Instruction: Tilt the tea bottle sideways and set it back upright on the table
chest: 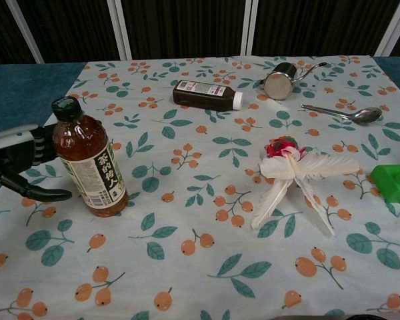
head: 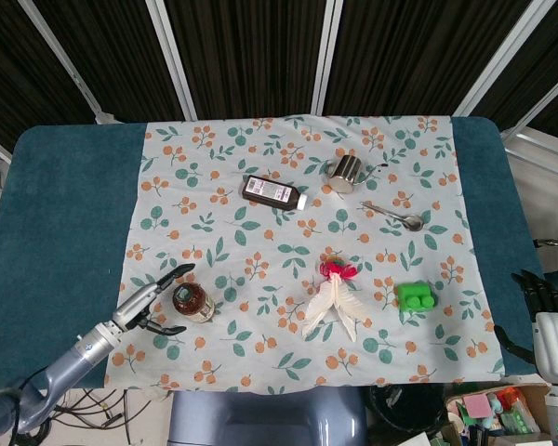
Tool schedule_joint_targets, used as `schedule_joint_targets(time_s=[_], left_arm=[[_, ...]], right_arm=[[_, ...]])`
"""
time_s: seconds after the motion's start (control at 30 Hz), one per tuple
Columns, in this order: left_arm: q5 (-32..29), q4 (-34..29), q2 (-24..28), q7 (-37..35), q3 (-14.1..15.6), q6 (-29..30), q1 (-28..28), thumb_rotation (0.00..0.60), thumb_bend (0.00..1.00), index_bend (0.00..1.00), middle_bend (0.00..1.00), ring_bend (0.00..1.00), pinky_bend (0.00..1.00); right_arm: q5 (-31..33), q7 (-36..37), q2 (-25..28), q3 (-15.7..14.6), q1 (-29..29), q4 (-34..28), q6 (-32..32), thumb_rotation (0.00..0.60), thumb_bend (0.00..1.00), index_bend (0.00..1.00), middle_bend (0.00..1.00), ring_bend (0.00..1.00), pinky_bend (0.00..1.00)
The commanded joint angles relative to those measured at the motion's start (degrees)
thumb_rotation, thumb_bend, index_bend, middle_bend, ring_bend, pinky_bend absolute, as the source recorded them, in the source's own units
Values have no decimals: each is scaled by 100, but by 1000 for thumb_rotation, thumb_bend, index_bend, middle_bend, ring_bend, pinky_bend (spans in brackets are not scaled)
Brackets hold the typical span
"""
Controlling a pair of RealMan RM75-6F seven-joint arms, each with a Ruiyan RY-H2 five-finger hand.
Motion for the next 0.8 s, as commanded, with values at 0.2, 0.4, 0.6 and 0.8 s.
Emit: schedule_joint_targets(time_s=[0.2, 0.4, 0.6, 0.8], left_arm=[[-545, -1539, 1420, 2517, 28, 83, 470, 600, 181, 0, 0, 0, 52], [-1083, -2925, 2295, 3914, -93, 527, 948, 600, 198, 0, 0, 0, 52], [-1305, -3299, 2646, 4650, -321, 1163, 1355, 600, 258, 0, 0, 0, 52], [-1436, -2843, 2349, 5547, -579, 1798, 1789, 600, 262, 0, 0, 0, 52]], right_arm=[[-15, -49, -9, 1, 1, 7, 18, 600, 162, 150, 105, 128, 186], [-24, -57, -4, -1, -12, -10, 45, 600, 163, 150, 105, 128, 186], [-11, -65, 9, -9, -12, -28, 20, 600, 162, 156, 106, 129, 185], [15, -72, 9, 2, -23, -49, 35, 600, 163, 160, 107, 129, 186]])
